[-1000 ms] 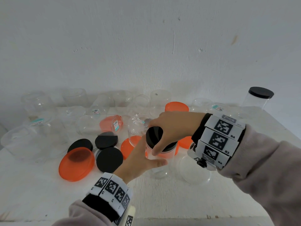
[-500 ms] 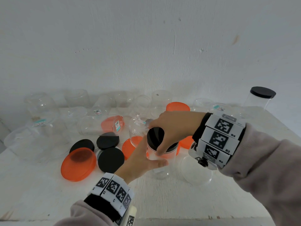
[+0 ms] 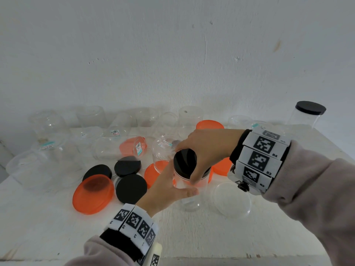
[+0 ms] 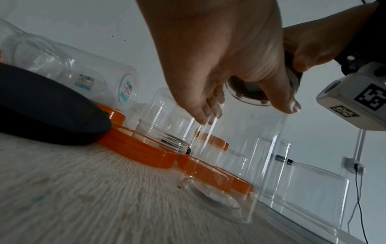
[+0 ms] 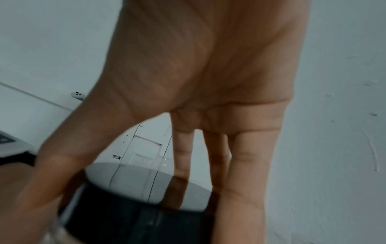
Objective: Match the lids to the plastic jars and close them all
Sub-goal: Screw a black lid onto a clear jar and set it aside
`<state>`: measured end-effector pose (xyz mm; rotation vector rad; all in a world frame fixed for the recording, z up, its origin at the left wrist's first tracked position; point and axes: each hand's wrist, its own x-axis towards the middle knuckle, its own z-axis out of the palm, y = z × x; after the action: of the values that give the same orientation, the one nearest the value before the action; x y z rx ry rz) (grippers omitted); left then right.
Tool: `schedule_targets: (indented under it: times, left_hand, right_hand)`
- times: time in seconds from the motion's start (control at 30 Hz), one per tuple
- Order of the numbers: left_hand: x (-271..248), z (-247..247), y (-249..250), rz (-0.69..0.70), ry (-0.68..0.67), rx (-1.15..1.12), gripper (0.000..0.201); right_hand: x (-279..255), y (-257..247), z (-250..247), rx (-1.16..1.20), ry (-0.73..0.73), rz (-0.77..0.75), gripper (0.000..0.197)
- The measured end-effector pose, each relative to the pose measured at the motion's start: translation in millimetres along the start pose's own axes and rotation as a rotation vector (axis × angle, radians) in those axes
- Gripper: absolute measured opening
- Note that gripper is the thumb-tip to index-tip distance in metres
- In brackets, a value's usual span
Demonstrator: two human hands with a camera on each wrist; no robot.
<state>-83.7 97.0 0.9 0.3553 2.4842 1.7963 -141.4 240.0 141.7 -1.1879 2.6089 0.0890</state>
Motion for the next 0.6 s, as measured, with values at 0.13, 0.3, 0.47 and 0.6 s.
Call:
schedule_targets:
  times: [0.13,0.3,0.47,0.6]
  left_hand:
    - [0.3,0.1,-0.4,-0.001,0.001,-0.003,0.08]
    - [1.1,0.0,-2.0,-0.009,-0.009,0.003,0.081]
    - [0.8,0.5,-2.3,-0.001,0.004,0.008,0.08]
    - [0.3,0.9,-2.6,0.003,0.016,0.003,0.081]
  right_hand:
    - [0.0,-0.7,4.8,0.012,0.022,0.049,0.072]
    - [-0.4,-0.2,-4.0,0.015,-0.152,0.056,0.085]
    - [-1.7,-0.1,-7.3,-0.014,-0.127,-0.01,0.082]
    - [0.4,0.4,-4.1,-0.024,-0.059,-0.021,0.07]
